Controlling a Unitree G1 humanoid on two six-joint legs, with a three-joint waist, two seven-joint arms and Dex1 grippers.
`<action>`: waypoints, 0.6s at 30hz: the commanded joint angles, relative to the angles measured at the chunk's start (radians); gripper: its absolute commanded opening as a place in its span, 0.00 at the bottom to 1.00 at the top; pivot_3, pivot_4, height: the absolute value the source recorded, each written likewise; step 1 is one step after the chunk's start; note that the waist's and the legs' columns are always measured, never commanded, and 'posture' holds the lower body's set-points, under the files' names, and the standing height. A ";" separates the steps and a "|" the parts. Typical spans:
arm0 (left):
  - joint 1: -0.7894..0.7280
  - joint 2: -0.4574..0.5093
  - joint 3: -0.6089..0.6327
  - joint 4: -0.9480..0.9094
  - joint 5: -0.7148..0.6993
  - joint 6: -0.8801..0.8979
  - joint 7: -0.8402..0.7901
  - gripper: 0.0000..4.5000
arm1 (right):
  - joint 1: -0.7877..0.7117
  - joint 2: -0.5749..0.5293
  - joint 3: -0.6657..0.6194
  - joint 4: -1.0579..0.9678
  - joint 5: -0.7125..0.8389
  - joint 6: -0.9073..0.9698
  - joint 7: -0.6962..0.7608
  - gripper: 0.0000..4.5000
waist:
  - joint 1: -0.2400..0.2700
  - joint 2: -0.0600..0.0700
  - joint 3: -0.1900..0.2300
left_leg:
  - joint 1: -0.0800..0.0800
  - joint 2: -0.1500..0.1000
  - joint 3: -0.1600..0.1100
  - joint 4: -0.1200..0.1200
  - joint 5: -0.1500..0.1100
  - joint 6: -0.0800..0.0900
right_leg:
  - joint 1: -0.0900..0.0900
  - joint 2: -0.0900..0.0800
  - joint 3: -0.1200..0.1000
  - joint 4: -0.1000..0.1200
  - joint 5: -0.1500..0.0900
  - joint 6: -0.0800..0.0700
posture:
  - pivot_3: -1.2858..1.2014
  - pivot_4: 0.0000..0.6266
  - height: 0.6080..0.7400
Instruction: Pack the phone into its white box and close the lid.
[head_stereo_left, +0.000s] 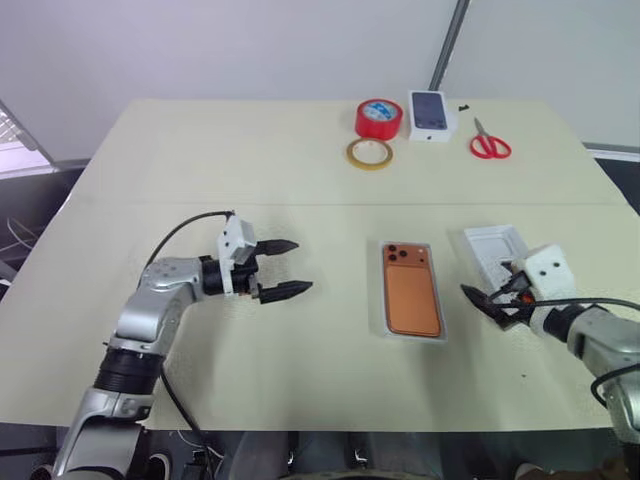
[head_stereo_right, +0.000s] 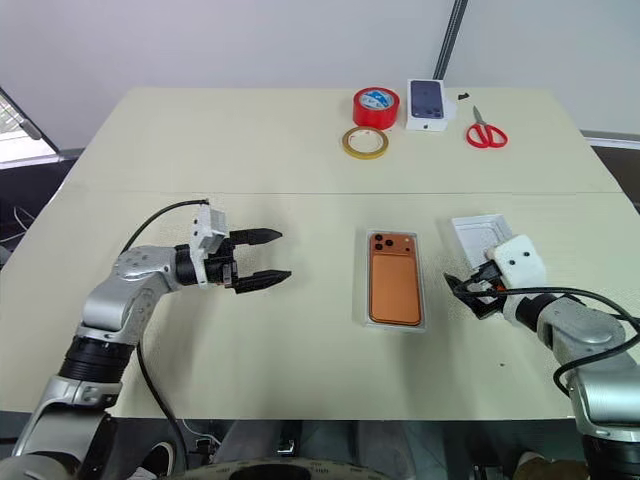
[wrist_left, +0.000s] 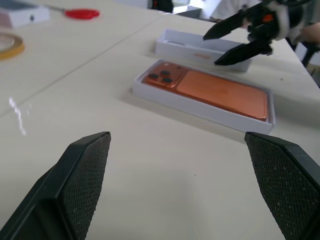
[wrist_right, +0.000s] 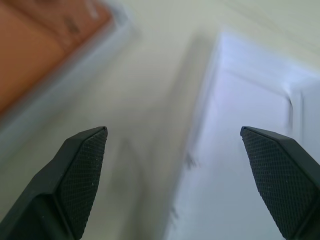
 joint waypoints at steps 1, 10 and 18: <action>-0.006 0.022 0.025 0.005 -0.010 -0.095 -0.061 1.00 | -0.036 -0.044 0.023 -0.066 -0.006 0.139 -0.013 0.99 | -0.001 0.000 0.000 | 0.000 0.000 0.000 0.000 0.000 0.000 | 0.000 0.000 0.000 0.000 0.000 0.000 | 0.52 0.24 1.00; -0.015 0.038 -0.011 0.080 0.006 -0.192 -0.161 1.00 | -0.295 -0.125 0.034 -0.052 0.127 0.568 0.029 0.99 | -0.002 0.001 0.000 | 0.000 0.000 0.000 -0.001 0.000 0.000 | 0.000 0.000 0.000 -0.001 0.000 0.000 | 0.52 0.24 1.00; 0.049 0.007 -0.021 0.016 0.024 -0.193 -0.099 1.00 | -0.502 -0.119 0.089 0.055 0.190 0.851 0.019 0.99 | -0.002 0.001 0.000 | -0.001 0.000 0.000 -0.001 -0.001 0.001 | -0.001 -0.001 0.000 -0.001 0.000 0.000 | 0.52 0.24 1.00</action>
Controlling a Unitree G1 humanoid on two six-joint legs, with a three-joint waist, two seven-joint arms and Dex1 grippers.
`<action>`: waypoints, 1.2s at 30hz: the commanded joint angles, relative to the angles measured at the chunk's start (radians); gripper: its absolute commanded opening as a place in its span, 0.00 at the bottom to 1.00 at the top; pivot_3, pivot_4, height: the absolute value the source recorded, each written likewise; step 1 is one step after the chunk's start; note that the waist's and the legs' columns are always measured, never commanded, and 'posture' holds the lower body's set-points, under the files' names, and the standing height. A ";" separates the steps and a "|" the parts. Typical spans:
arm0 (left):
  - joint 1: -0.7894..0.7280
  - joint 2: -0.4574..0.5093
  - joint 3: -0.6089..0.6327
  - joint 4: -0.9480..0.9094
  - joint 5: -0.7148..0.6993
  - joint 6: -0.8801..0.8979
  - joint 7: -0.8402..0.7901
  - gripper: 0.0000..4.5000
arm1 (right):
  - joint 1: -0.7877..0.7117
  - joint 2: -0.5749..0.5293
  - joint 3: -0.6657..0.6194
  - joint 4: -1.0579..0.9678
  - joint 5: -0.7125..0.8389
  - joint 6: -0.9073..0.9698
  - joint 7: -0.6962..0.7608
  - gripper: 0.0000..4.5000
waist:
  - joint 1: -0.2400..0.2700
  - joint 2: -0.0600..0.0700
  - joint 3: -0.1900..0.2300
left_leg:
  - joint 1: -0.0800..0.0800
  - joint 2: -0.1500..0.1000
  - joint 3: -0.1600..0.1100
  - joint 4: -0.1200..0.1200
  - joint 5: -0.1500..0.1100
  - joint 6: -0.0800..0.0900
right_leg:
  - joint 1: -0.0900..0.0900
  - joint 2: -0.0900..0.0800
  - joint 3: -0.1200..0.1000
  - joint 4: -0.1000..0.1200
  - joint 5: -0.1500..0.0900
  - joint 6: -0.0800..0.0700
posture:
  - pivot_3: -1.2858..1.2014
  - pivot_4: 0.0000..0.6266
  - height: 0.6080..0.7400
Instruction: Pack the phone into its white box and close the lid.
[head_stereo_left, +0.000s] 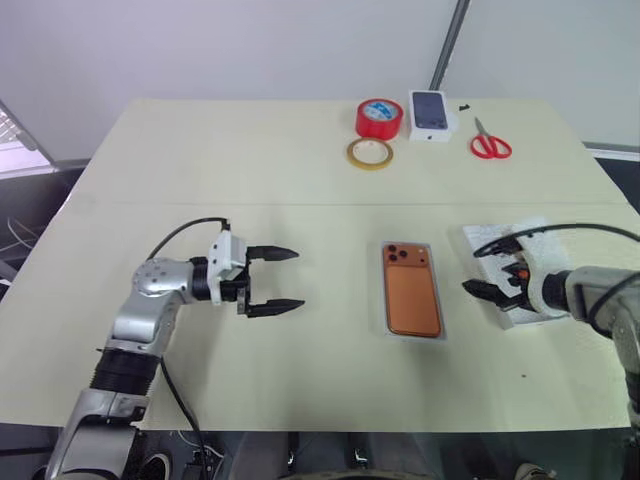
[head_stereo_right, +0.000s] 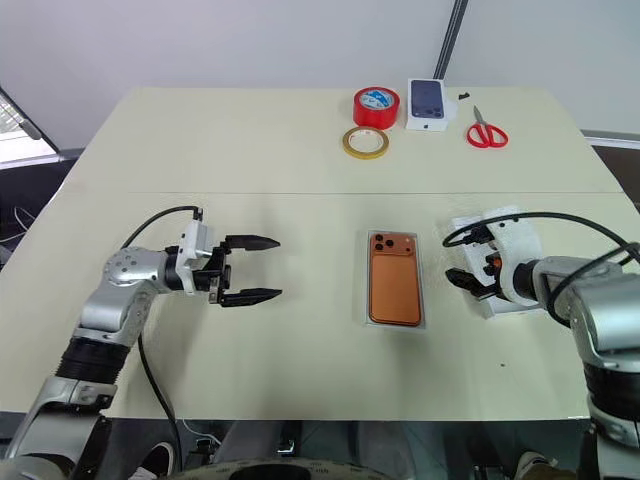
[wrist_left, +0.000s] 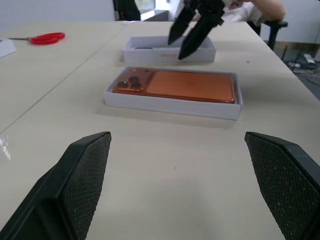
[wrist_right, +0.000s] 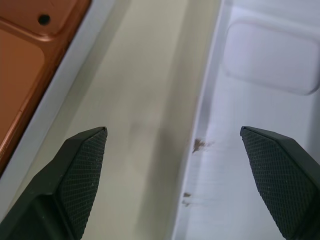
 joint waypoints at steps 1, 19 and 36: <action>0.024 0.005 0.004 -0.061 -0.003 -0.011 0.019 1.00 | -0.053 -0.007 -0.008 0.022 0.033 0.083 0.003 0.99 | -0.001 0.000 0.000 | 0.000 0.000 0.000 0.000 0.000 0.000 | 0.000 0.000 0.000 0.000 0.000 0.000 | 0.52 0.24 1.00; 0.061 0.009 0.008 -0.104 -0.004 -0.005 0.097 1.00 | -0.119 -0.043 0.126 0.154 0.031 0.033 -0.012 0.59 | -0.004 0.000 0.000 | 0.000 0.000 0.000 -0.001 0.000 0.000 | -0.001 0.000 0.000 0.000 0.000 0.000 | 0.52 0.24 1.00; 0.033 0.008 0.014 -0.087 -0.011 0.033 0.118 1.00 | -0.231 0.099 -0.034 0.248 0.005 0.025 -0.117 0.02 | -0.014 0.000 0.000 | 0.000 0.000 0.000 -0.002 0.000 0.000 | -0.001 -0.001 0.000 -0.001 0.000 0.000 | 0.52 0.24 1.00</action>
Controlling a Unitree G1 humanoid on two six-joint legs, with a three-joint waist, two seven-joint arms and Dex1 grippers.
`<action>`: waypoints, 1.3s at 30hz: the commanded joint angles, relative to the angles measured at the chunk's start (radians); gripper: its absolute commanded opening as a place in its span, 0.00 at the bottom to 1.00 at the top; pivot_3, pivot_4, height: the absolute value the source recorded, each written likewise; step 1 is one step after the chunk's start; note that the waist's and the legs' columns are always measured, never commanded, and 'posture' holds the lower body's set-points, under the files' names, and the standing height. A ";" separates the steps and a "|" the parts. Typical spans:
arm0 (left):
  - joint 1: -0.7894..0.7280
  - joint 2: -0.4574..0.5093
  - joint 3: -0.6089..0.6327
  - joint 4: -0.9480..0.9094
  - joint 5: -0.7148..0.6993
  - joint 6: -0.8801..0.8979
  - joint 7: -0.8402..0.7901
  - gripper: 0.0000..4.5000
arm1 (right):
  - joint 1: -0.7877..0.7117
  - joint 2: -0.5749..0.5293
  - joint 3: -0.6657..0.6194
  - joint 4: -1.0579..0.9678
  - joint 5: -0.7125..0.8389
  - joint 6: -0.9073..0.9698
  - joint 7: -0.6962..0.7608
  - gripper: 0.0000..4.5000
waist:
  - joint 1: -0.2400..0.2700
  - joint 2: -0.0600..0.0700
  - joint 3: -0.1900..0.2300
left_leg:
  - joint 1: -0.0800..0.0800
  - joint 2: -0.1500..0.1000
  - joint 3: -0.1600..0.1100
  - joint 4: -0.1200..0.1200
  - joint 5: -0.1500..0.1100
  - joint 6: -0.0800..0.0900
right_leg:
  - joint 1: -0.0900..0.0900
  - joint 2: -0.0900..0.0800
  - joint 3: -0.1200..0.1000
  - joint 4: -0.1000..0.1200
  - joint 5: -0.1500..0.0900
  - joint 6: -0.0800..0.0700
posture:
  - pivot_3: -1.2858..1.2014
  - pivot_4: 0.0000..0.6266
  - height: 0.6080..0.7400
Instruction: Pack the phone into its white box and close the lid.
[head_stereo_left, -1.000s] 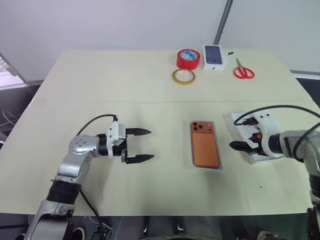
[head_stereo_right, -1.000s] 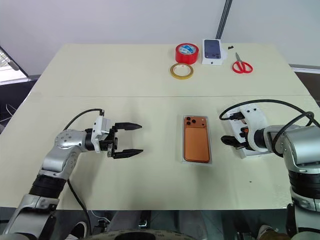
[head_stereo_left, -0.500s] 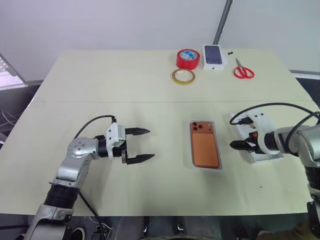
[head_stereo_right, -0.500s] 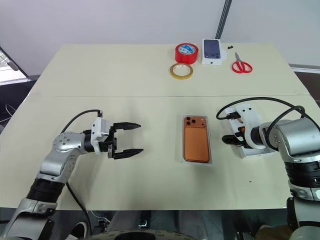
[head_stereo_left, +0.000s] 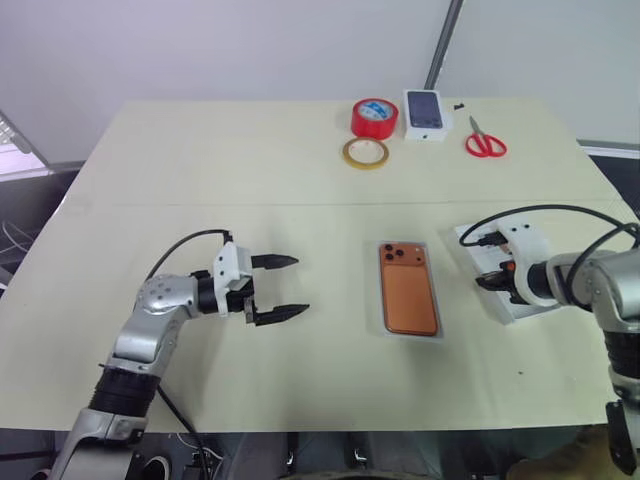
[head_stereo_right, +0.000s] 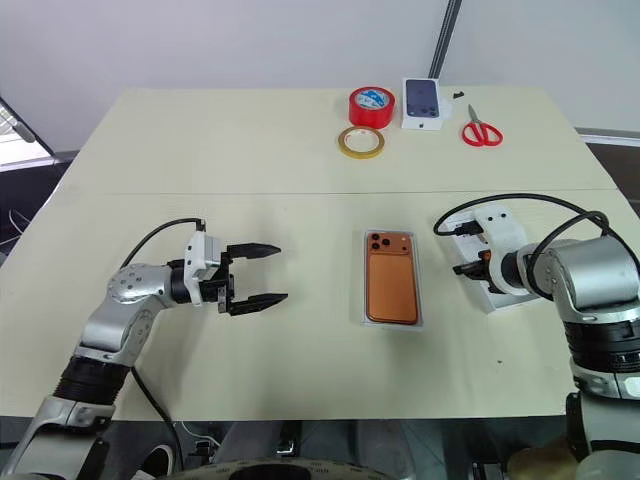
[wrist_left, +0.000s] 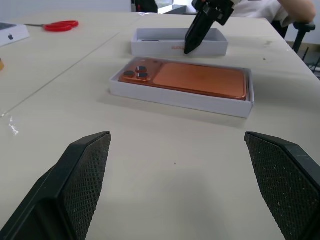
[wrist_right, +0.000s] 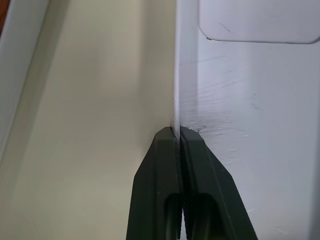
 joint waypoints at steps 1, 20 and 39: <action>-0.022 0.003 0.018 -0.005 -0.017 0.002 0.001 1.00 | -0.097 0.059 -0.124 0.031 0.018 -0.020 -0.006 0.02 | -0.008 0.000 0.000 | 0.000 0.000 0.000 0.000 0.000 0.000 | 0.000 0.000 0.000 0.000 0.000 0.000 | 0.52 0.24 1.00; -0.099 -0.044 0.047 -0.001 -0.059 0.118 0.103 1.00 | -0.064 0.836 -0.606 -0.333 0.729 0.064 -0.323 0.02 | -0.006 0.001 0.000 | -0.003 -0.001 0.000 -0.008 0.002 -0.003 | -0.009 0.000 0.000 0.003 0.000 0.000 | 0.52 0.24 1.00; -0.064 -0.072 0.030 -0.059 -0.077 0.146 0.098 0.95 | 0.456 0.282 0.027 -0.448 1.580 -0.679 -0.607 0.01 | -0.015 0.000 0.001 | -0.001 0.000 0.001 -0.007 0.002 -0.001 | -0.004 0.002 0.001 0.000 0.000 0.001 | 0.52 0.24 1.00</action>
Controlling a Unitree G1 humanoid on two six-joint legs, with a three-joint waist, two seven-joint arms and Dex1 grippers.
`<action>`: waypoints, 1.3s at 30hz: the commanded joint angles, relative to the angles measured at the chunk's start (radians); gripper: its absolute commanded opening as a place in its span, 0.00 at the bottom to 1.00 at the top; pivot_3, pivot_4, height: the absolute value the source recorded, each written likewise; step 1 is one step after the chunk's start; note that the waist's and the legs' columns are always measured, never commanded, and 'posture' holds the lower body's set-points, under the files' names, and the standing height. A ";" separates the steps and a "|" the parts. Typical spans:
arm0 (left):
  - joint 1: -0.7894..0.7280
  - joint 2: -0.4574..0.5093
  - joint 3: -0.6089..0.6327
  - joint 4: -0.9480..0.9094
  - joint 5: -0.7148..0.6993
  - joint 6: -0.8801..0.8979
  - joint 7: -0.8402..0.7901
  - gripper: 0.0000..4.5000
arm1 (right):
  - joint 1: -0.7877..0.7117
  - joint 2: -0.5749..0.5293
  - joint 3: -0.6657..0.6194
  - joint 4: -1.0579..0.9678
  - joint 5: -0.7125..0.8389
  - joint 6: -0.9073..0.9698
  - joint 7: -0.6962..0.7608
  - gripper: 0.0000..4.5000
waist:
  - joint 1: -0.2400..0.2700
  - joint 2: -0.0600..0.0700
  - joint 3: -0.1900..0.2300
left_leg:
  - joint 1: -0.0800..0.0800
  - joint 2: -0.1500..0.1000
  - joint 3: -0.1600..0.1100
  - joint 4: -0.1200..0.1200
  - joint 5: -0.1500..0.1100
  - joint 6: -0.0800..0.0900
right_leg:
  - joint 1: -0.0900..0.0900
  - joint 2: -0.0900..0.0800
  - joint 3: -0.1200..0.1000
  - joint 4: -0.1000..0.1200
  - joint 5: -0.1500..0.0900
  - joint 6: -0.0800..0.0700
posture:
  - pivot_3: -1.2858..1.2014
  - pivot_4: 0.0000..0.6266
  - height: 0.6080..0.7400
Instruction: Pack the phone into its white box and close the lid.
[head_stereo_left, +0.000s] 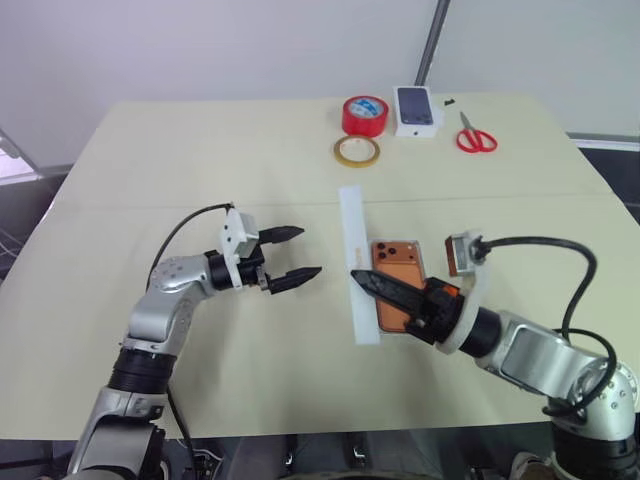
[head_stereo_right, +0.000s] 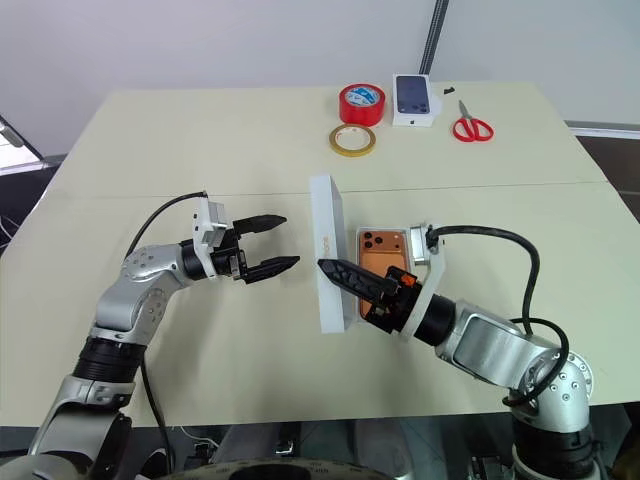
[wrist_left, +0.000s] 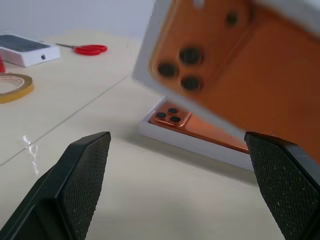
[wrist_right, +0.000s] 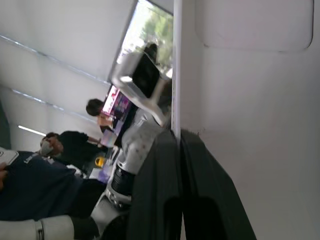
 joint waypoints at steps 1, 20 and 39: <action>0.015 0.006 -0.002 -0.047 -0.014 -0.007 -0.016 0.89 | -0.039 -0.030 0.055 0.024 0.031 -0.041 0.002 0.00 | 0.000 0.000 0.000 | 0.000 0.000 0.000 0.000 0.000 0.000 | 0.000 0.000 0.000 0.000 0.000 0.000 | 0.52 0.24 1.00; 0.044 -0.164 -0.173 0.040 0.127 -0.122 0.060 0.01 | -0.109 -0.101 0.075 0.224 0.031 -0.023 -0.036 0.00 | 0.006 0.000 0.000 | 0.000 0.000 0.000 0.000 0.000 0.000 | 0.002 -0.001 0.000 -0.002 0.000 0.000 | 0.52 0.24 1.00; -0.123 -0.396 -0.228 0.326 0.207 -0.225 0.093 0.00 | -0.075 -0.492 -0.249 0.378 -0.495 -0.016 0.409 0.74 | 0.024 -0.002 0.001 | 0.002 0.000 0.000 0.001 -0.001 0.001 | 0.005 0.001 -0.001 -0.004 0.000 0.000 | 0.52 0.24 1.00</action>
